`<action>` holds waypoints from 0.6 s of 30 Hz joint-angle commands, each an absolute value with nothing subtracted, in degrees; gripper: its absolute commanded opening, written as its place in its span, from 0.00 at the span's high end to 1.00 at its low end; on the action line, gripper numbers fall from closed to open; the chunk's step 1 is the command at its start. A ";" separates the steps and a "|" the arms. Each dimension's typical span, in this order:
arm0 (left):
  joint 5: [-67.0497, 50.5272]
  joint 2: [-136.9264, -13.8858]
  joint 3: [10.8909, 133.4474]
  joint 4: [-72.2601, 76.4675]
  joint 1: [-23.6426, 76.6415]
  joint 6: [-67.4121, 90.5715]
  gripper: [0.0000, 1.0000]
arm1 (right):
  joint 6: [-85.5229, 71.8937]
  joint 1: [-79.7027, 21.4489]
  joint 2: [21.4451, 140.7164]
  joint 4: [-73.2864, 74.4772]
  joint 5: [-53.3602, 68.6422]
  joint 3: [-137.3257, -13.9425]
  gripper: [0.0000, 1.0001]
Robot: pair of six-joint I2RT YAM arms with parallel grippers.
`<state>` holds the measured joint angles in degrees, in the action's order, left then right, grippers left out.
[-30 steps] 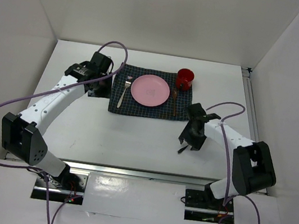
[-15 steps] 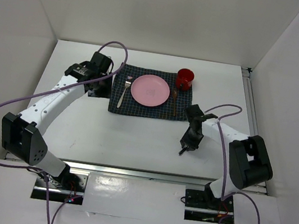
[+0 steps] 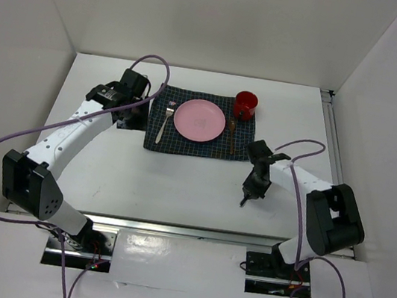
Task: Set the dinner table for one person
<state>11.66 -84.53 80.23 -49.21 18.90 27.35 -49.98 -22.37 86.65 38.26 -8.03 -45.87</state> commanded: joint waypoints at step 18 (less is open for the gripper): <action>11.51 -83.50 79.72 -47.99 18.63 27.33 0.44 | -29.46 -22.24 87.44 41.66 -14.95 -64.85 1.00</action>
<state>11.66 -84.53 80.23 -49.21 18.90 27.35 -37.47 -22.35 85.08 43.44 -15.46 -59.79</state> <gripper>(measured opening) 0.560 0.201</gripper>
